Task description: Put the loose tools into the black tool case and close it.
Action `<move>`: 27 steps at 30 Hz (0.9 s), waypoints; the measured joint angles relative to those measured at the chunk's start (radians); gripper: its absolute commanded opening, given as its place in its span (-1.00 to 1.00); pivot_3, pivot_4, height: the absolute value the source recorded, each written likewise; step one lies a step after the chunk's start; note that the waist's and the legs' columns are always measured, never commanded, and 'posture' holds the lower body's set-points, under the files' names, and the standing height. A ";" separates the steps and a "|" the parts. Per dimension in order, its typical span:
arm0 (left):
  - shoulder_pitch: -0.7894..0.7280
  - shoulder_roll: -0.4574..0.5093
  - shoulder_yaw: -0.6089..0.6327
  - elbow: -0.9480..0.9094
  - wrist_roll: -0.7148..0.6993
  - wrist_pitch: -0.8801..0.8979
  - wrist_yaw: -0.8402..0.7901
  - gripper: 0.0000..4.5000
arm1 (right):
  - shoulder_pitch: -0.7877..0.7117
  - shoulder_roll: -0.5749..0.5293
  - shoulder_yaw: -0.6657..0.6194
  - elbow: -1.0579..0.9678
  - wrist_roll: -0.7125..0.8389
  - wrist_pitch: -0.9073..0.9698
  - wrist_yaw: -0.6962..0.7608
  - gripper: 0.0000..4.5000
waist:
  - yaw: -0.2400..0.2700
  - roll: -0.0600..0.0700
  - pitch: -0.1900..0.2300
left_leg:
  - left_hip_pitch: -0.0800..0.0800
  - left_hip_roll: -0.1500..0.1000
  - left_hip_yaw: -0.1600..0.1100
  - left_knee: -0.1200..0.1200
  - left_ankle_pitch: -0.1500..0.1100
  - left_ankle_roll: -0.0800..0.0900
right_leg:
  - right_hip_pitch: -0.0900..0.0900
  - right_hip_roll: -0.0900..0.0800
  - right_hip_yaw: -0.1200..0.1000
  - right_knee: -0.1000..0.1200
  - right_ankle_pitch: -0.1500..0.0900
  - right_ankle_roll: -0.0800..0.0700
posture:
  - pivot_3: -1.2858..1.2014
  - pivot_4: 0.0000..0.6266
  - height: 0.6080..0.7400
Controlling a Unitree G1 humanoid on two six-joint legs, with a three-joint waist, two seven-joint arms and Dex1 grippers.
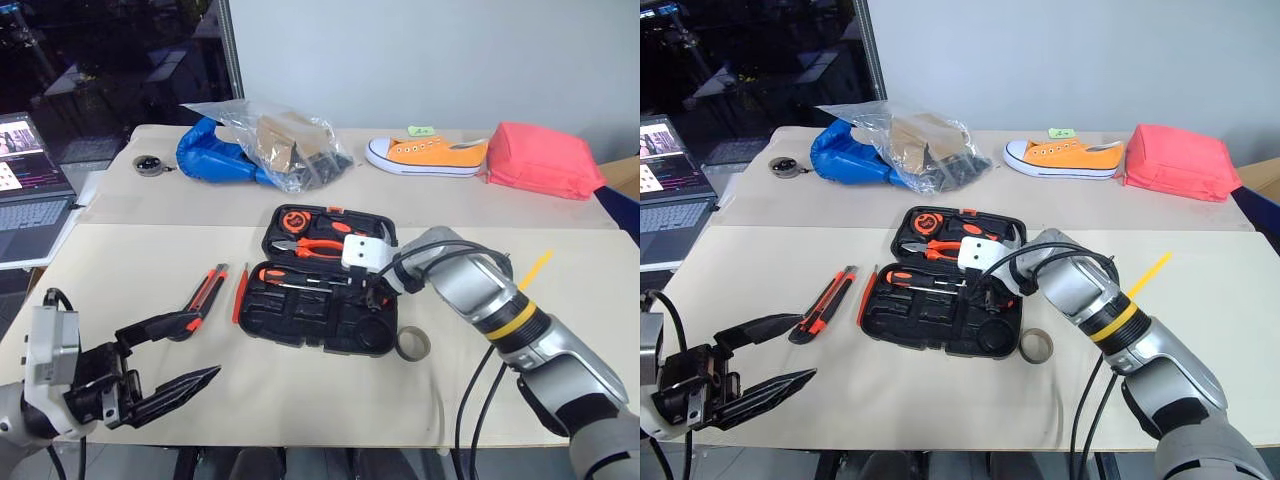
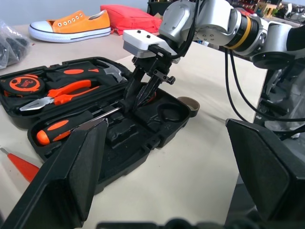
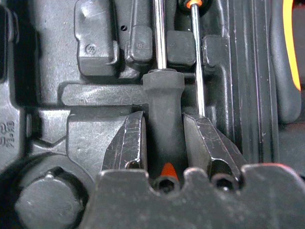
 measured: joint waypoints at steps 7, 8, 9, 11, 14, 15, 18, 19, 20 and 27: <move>-0.026 0.002 -0.034 0.006 0.010 -0.001 -0.010 0.88 | 0.003 -0.012 -0.030 -0.019 0.009 -0.006 0.022 0.05 | -0.002 0.000 0.000 | 0.000 0.000 0.000 0.000 0.000 0.000 | 0.000 0.000 0.000 0.000 0.000 0.000 | 0.03 -0.52 1.00; -0.033 0.002 -0.041 0.011 0.013 -0.001 -0.011 0.88 | 0.012 -0.018 -0.051 -0.041 0.032 -0.006 0.040 0.05 | -0.003 0.000 0.000 | 0.000 0.000 0.000 0.000 0.000 0.000 | 0.000 0.001 0.000 0.000 0.000 0.000 | 0.03 -0.52 1.00; -0.039 0.003 -0.049 0.018 0.019 -0.001 -0.012 0.88 | 0.025 -0.019 -0.068 -0.066 0.059 -0.006 0.058 0.05 | -0.003 0.000 0.000 | 0.000 0.000 0.000 0.000 0.000 0.000 | 0.000 0.001 0.000 0.000 0.000 0.000 | 0.03 -0.52 1.00; -0.049 0.003 -0.063 0.031 0.029 -0.001 -0.013 0.88 | 0.045 -0.016 -0.105 -0.102 0.111 -0.007 0.081 0.05 | -0.002 0.000 0.000 | -0.001 0.000 0.000 0.000 0.000 0.000 | 0.000 0.001 0.000 0.000 0.000 0.000 | 0.03 -0.52 1.00; -0.066 0.004 -0.078 0.048 0.039 -0.001 -0.013 0.88 | 0.086 0.011 -0.203 -0.132 0.182 -0.051 0.078 -0.23 | -0.001 0.000 0.000 | 0.000 0.000 0.000 0.001 0.000 0.000 | 0.000 0.001 0.000 0.002 0.000 0.000 | 0.03 -0.52 1.00; -0.074 0.004 -0.086 0.051 0.040 -0.001 -0.013 0.88 | 0.109 0.023 -0.238 -0.140 0.199 -0.077 0.066 -0.37 | 0.000 0.000 0.000 | 0.000 -0.001 -0.001 0.002 0.000 0.000 | 0.001 0.001 0.000 0.002 0.000 0.000 | 0.03 -0.52 1.00; -0.090 0.004 -0.100 0.064 0.045 -0.002 -0.016 0.88 | 0.164 0.049 -0.290 -0.149 0.229 -0.098 0.020 -0.86 | 0.001 0.000 0.000 | 0.000 -0.001 0.000 0.003 0.000 0.000 | 0.000 0.001 0.000 0.005 0.000 0.000 | 0.03 -0.52 1.00; -0.095 0.004 -0.104 0.069 0.046 -0.002 -0.017 0.88 | 0.177 0.057 -0.305 -0.150 0.231 -0.098 -0.003 -0.98 | 0.001 0.000 0.000 | 0.000 -0.001 0.000 0.003 0.000 0.000 | 0.000 0.001 0.000 0.005 0.000 0.000 | 0.03 -0.52 1.00; -0.099 0.004 -0.107 0.075 0.048 -0.002 -0.019 0.88 | 0.186 0.062 -0.317 -0.150 0.229 -0.097 -0.032 -0.99 | 0.001 0.000 0.000 | 0.000 -0.001 0.000 0.003 0.000 0.000 | 0.000 0.001 0.000 0.006 0.000 0.000 | 0.03 -0.52 1.00; -0.111 0.004 -0.112 0.083 0.056 -0.002 -0.020 0.88 | 0.196 0.064 -0.324 -0.122 0.137 -0.121 -0.208 -0.99 | -0.002 0.000 0.000 | 0.002 -0.002 0.002 0.003 0.000 -0.001 | 0.001 0.002 0.001 0.007 0.000 0.000 | 0.03 -0.52 1.00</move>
